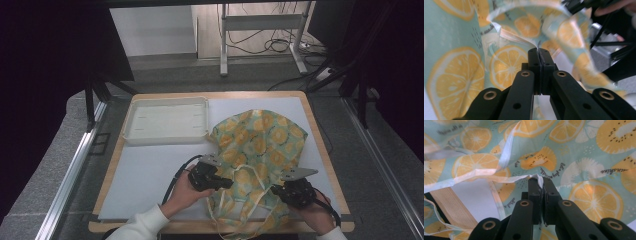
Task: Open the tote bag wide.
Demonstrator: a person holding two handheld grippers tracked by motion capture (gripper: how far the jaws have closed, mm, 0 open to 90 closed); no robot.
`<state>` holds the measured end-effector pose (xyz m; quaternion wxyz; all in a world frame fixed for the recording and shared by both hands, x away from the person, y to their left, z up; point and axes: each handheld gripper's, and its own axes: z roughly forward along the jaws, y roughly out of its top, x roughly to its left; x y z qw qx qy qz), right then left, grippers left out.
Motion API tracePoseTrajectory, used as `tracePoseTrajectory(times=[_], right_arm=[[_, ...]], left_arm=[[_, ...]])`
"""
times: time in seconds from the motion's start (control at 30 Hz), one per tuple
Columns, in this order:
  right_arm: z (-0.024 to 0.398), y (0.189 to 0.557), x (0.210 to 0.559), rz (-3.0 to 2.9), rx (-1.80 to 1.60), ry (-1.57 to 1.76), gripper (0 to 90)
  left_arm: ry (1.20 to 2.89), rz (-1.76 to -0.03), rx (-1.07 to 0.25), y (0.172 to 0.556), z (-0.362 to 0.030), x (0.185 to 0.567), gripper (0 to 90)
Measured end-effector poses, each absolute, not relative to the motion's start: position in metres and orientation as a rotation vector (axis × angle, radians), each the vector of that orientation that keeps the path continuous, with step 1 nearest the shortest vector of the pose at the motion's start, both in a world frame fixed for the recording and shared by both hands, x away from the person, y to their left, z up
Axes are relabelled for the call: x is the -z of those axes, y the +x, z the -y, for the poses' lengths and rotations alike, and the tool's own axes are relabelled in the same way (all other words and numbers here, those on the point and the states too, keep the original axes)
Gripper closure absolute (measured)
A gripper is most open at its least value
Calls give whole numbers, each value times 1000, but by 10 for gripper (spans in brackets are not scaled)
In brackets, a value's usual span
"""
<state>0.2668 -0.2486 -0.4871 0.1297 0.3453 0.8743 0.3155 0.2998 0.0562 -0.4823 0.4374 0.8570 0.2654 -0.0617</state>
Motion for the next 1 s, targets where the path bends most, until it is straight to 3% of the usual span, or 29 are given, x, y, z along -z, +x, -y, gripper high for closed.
tracePoseTrajectory(times=[0.67, 1.0], right_arm=[[245, 266, 491, -2581, -902, 989, 816], [238, 256, 470, -2527, -1011, 1015, 475]], left_arm=[[2052, -664, 136, 302, -70, 462, 900], [2060, -668, 120, 302, -69, 463, 900]])
